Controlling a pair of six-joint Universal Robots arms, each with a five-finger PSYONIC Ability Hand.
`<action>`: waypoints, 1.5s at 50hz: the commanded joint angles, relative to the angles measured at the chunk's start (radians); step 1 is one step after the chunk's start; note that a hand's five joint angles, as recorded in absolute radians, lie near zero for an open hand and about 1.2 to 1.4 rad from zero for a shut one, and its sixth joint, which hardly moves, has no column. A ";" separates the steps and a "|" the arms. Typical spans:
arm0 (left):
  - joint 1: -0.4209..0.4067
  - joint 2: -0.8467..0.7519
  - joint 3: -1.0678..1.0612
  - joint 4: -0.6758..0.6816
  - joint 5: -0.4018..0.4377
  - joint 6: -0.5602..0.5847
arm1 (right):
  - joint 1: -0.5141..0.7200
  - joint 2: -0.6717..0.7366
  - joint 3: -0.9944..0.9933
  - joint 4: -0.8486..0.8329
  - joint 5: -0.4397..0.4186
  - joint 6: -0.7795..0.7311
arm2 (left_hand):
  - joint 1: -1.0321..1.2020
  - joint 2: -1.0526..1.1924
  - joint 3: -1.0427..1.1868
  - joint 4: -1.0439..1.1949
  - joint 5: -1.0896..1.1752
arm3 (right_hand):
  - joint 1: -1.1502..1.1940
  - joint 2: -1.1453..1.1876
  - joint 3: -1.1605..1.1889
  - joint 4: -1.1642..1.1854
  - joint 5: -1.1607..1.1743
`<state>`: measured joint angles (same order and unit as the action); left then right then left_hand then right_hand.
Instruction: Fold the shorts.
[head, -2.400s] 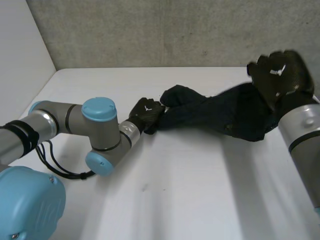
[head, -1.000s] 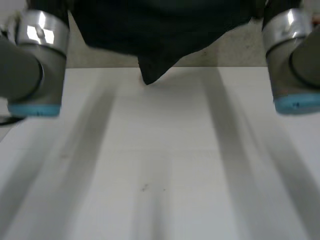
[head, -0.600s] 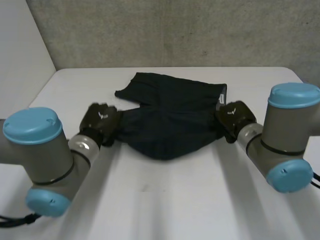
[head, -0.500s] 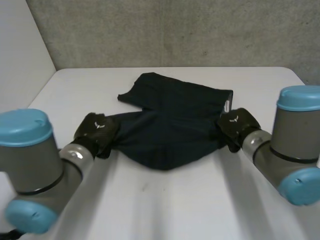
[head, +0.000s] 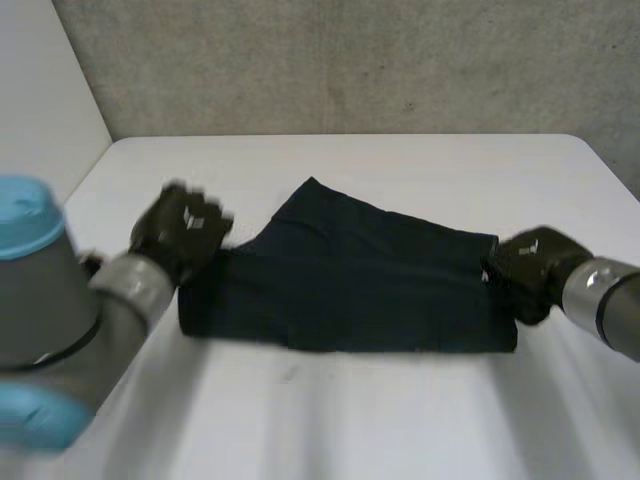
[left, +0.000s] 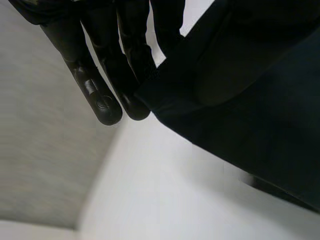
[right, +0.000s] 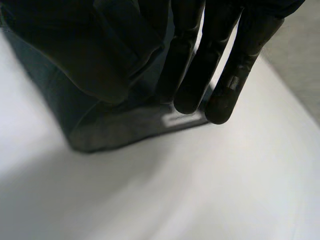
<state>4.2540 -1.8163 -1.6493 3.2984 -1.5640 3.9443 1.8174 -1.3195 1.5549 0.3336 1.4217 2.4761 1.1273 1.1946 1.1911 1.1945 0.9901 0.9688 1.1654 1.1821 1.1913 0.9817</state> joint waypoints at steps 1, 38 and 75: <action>-0.037 -0.290 0.270 0.259 -0.001 -0.007 | 0.014 0.088 -0.048 -0.197 0.058 0.090 | 0.269 0.202 0.205 0.202 0.232 | 0.428 0.231 0.214 0.205 0.240; -0.103 -0.599 0.626 0.475 0.070 -0.145 | 0.071 0.198 -0.239 -0.449 0.249 0.193 | -0.953 -1.020 -1.017 -1.020 -0.990 | -0.794 -0.991 -1.008 -1.017 -0.982; -0.037 -0.184 0.126 0.086 0.033 -0.672 | -0.086 0.217 0.086 -0.510 0.098 0.210 | -0.920 -0.987 -0.983 -0.987 -0.957 | 0.428 0.231 0.214 0.205 0.240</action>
<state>4.2081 -2.0293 -1.5181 3.3808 -1.5284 3.2721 1.7855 -1.0517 1.6137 -0.1940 1.5250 2.7702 0.1979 0.2003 0.2085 0.2037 0.0450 0.8913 1.1585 1.1818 1.1866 0.9446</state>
